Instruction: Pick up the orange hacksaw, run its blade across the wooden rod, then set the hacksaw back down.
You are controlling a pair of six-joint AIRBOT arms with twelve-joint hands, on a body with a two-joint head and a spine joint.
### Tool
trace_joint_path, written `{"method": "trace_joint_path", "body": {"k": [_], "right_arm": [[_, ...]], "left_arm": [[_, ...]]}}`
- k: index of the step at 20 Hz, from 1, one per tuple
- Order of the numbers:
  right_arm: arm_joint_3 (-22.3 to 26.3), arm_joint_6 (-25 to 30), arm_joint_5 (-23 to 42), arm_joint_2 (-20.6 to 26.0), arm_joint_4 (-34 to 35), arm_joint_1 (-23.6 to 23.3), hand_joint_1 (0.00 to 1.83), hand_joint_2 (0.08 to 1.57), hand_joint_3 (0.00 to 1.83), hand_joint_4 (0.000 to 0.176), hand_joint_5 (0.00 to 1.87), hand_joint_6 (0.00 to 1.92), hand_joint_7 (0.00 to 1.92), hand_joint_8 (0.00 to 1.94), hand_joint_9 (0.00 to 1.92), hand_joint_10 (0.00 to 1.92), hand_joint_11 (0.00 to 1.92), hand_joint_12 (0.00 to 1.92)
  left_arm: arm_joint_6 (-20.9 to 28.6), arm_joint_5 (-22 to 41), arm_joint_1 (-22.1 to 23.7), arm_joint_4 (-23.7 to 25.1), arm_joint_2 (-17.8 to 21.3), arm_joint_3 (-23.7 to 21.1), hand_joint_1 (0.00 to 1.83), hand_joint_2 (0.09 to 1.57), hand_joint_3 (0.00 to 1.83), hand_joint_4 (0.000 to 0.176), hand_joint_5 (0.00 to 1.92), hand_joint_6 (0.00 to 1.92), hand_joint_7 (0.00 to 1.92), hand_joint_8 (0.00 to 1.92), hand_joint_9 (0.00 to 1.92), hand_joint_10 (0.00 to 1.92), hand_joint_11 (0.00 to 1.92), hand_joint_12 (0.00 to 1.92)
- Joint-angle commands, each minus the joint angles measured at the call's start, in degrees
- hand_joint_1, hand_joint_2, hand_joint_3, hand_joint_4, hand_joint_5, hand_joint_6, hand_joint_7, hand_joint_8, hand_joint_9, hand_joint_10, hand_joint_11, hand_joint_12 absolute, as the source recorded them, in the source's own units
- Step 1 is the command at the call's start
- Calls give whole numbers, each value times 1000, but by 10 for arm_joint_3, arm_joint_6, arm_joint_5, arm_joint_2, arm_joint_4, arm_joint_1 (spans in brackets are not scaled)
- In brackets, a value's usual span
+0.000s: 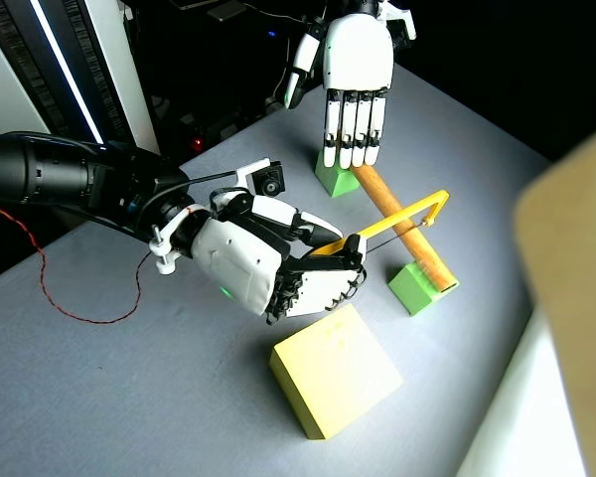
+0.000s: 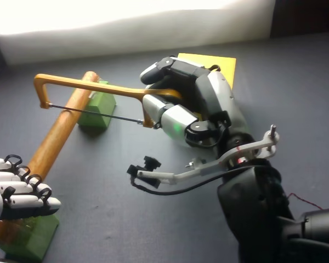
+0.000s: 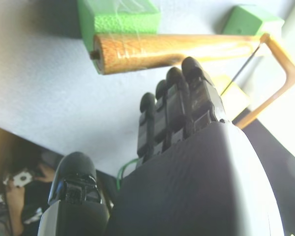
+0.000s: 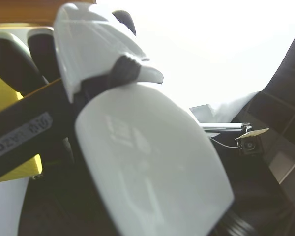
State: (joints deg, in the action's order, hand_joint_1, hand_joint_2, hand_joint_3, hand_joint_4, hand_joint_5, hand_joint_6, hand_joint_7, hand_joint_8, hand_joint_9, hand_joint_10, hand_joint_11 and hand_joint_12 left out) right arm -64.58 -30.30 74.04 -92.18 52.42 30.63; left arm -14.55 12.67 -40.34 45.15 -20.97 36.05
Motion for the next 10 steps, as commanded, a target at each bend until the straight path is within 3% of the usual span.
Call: {"method": "trace_joint_path", "body": {"k": [1,10], "right_arm": [[-5,6,37,-5,-50,-9,1362,1181,0,0,756,1141,831,1186,874,1413,845,1378],[-27,-14,32,-62,-9,-29,1364,1151,0,0,807,1041,905,1096,938,1362,836,1405]], "left_arm": [[1,26,6,-8,0,2,75,1248,0,0,167,2,158,3,131,1,0,406],[1,23,8,-8,-2,1,82,1240,0,0,168,2,156,2,139,4,0,433]]}}
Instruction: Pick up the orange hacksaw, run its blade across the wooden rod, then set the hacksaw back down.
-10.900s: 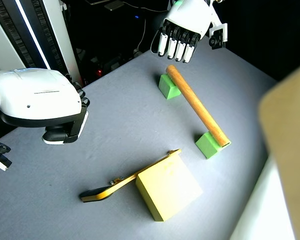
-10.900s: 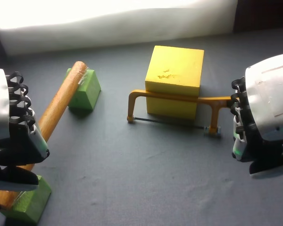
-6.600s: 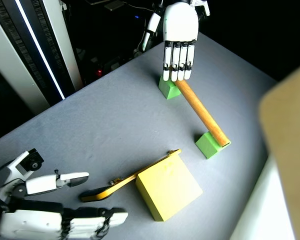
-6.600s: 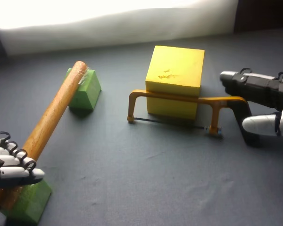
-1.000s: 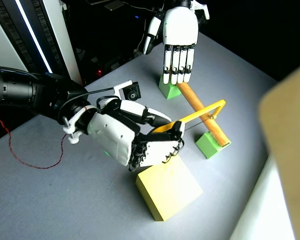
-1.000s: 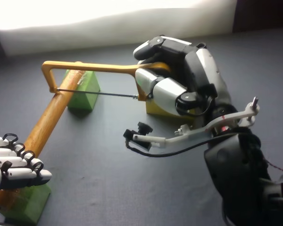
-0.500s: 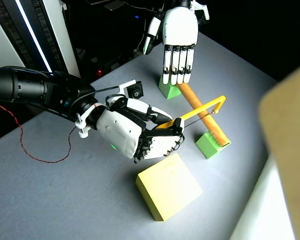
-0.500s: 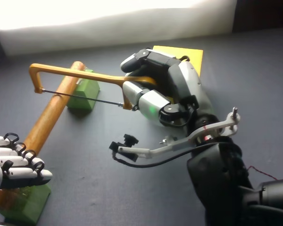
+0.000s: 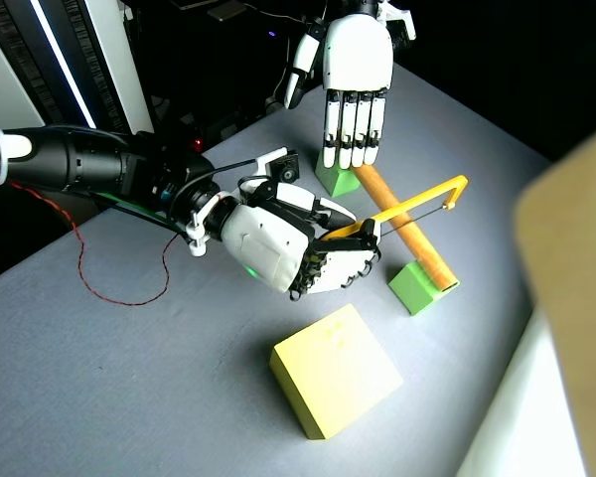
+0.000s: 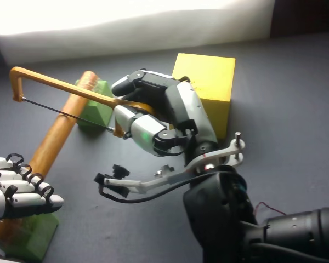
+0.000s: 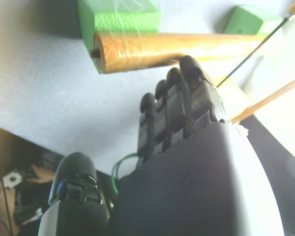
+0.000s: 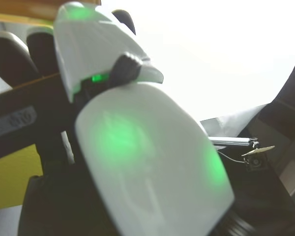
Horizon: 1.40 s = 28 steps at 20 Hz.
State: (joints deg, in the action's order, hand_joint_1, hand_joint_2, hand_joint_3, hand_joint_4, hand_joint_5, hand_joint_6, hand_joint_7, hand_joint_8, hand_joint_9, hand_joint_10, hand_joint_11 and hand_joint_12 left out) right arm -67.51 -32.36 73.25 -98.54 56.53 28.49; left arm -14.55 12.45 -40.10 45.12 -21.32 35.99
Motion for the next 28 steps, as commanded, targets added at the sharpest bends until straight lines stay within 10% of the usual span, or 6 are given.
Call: {"method": "trace_joint_path", "body": {"k": [1,13,28], "right_arm": [[-2,4,40,-4,-50,-10,1367,1147,0,0,812,1028,920,1077,943,1359,841,1407],[-15,-8,34,-30,-39,-10,1363,1154,1,0,832,998,895,1117,907,1411,835,1429],[115,-12,57,127,-55,61,1363,1151,0,0,832,1001,910,1091,912,1399,817,1439]], "left_arm": [[1,25,6,-8,1,1,62,1245,0,0,155,1,147,1,130,1,0,407],[1,25,6,-8,-2,-3,0,1227,0,0,124,0,109,0,93,0,0,294],[1,26,4,-8,-1,-8,0,1202,3,0,120,5,105,4,86,4,0,243]]}}
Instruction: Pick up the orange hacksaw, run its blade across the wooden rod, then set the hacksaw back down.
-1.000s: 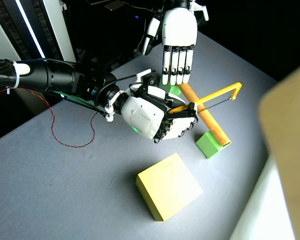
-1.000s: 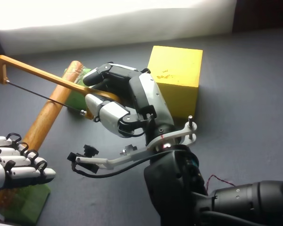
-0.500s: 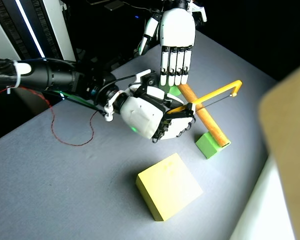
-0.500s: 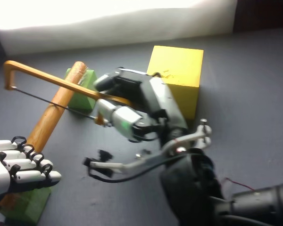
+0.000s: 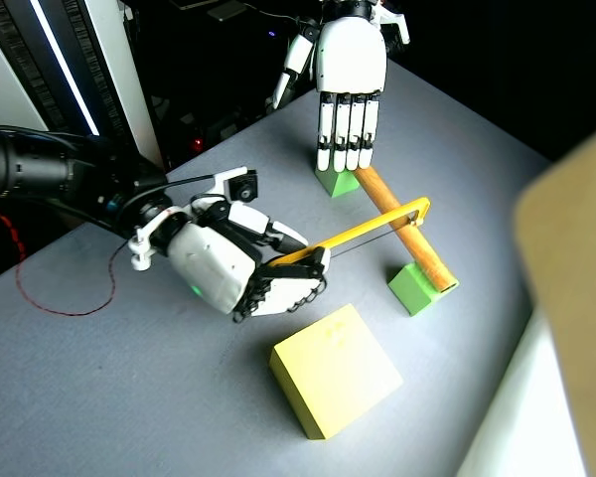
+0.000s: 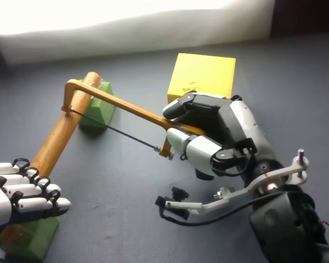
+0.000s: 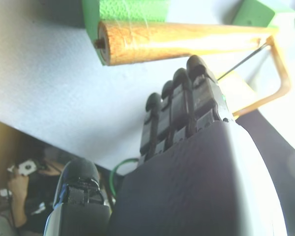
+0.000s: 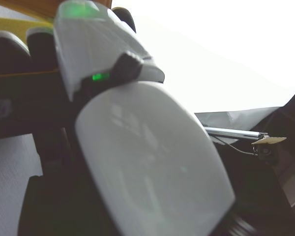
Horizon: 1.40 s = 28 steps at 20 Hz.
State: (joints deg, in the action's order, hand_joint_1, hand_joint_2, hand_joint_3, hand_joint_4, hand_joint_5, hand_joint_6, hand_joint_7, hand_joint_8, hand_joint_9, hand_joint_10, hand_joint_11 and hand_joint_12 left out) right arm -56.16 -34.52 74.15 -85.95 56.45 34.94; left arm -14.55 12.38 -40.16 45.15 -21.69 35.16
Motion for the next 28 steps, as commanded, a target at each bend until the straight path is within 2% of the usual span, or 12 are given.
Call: {"method": "trace_joint_path", "body": {"k": [1,6,7,9,11,13,15,20,23,26,27,28], "right_arm": [[2,16,48,5,-56,-9,1364,1149,0,0,843,987,907,1100,916,1392,827,1429],[67,-7,2,94,-56,-36,1362,1154,0,0,821,1021,899,1110,914,1393,815,1434],[80,-11,-10,115,-56,-35,1362,1172,4,0,778,1088,858,1159,863,1434,810,1438],[99,-10,-25,151,-57,-20,1360,1184,1,0,773,1112,827,1199,838,1463,804,1446],[107,0,-2,170,-60,8,1361,1184,0,0,766,1117,830,1197,848,1450,815,1424],[108,33,27,173,-60,39,1361,1184,0,0,749,1133,837,1187,855,1439,816,1419],[108,43,48,171,-60,63,1361,1166,0,0,797,1062,882,1128,901,1410,820,1416],[112,74,88,155,-60,115,1364,1174,0,0,775,1101,866,1144,853,1438,820,1420],[112,82,100,145,-60,135,1368,1137,0,0,865,950,934,1045,940,1361,837,1429],[112,88,108,139,-60,143,1363,1145,1,0,861,969,895,1101,932,1362,828,1414],[112,88,108,139,-60,142,1358,1181,1,0,808,1089,785,1245,853,1416,764,1441],[112,88,109,139,-61,142,1346,1182,0,0,801,1090,785,1247,870,1406,729,1457]], "left_arm": [[1,27,4,-8,3,0,0,1204,2,0,106,2,91,3,73,1,0,214],[1,27,4,-8,3,0,0,1206,0,0,106,1,90,1,79,1,0,244],[1,27,4,-8,3,0,0,1210,1,0,118,4,103,4,92,4,0,265],[1,27,5,-8,3,0,0,1217,1,0,102,2,94,2,80,3,0,232],[1,27,5,-8,3,0,0,1219,1,0,120,4,116,4,101,5,0,272],[1,27,5,-8,3,0,0,1217,0,0,124,4,118,3,102,4,0,277],[1,27,5,-8,3,0,0,1220,0,0,133,3,121,3,106,4,0,258],[1,27,6,-8,3,0,0,1221,0,0,142,1,132,2,119,2,0,310],[1,27,6,-8,2,1,0,1222,0,0,129,1,105,1,92,0,0,271],[1,27,6,-8,2,1,0,1222,0,0,140,1,111,0,101,1,0,307],[1,27,6,-8,2,1,0,1217,0,0,120,1,95,1,90,1,0,314],[1,27,6,-8,2,1,0,1222,1,0,123,2,98,2,88,1,0,284]]}}
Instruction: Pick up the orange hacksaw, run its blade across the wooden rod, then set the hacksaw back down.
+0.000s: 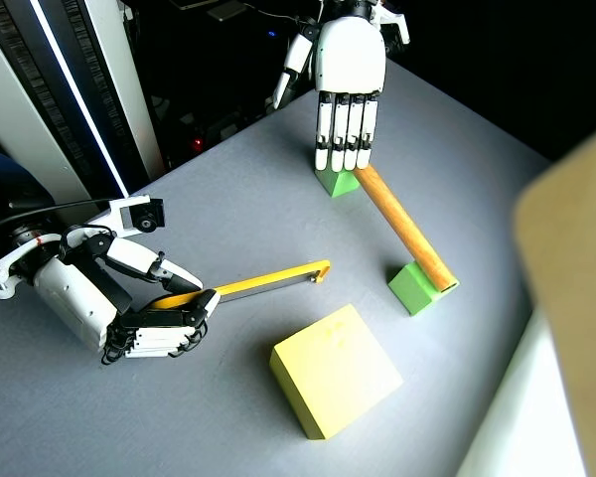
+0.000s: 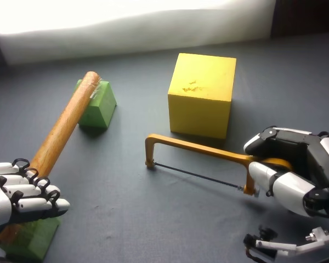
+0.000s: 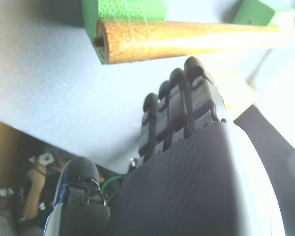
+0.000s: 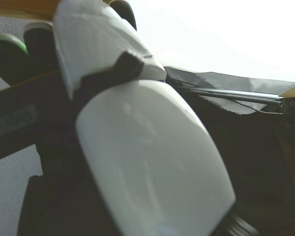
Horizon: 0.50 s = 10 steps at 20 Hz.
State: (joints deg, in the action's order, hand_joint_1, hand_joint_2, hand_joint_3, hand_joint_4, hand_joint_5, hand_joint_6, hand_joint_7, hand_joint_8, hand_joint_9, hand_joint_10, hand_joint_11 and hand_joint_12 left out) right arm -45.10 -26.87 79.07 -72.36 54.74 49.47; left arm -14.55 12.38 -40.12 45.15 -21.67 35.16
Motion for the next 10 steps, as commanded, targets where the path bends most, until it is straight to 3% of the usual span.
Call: {"method": "trace_joint_path", "body": {"k": [1,2,3,4,5,7,10], "right_arm": [[1,11,61,3,-45,-2,1343,1207,4,0,770,1186,722,1322,788,1471,661,1465],[1,11,62,4,-48,-1,1157,1220,0,0,765,1271,641,792,619,1027,566,1448],[2,11,62,4,-53,1,1112,1230,0,0,751,1309,666,472,602,809,507,1444],[2,13,61,6,-63,6,1126,1179,0,0,651,639,651,284,560,670,398,1442],[2,14,61,6,-67,9,1097,1153,0,0,689,292,664,126,547,506,308,1425],[2,19,64,7,-83,18,1062,1113,1,0,702,42,624,9,560,244,234,1347],[2,20,69,7,-87,21,995,1092,0,0,547,1,502,0,469,89,88,1243]], "left_arm": [[1,27,6,-8,2,0,0,1220,0,0,122,1,102,4,92,2,0,280],[1,27,5,-8,2,0,0,1224,1,0,126,2,118,6,106,5,0,289],[1,27,5,-8,2,0,0,1224,1,0,123,0,116,4,105,4,0,290],[1,27,5,-8,2,0,0,1233,5,0,126,2,114,2,103,2,0,289],[1,27,5,-8,2,0,0,1222,1,0,131,1,114,1,107,2,0,341],[1,33,5,-8,2,1,0,1221,1,0,115,4,96,0,95,1,0,307],[1,48,6,-8,2,3,0,1223,0,0,111,0,85,0,81,3,0,270]]}}
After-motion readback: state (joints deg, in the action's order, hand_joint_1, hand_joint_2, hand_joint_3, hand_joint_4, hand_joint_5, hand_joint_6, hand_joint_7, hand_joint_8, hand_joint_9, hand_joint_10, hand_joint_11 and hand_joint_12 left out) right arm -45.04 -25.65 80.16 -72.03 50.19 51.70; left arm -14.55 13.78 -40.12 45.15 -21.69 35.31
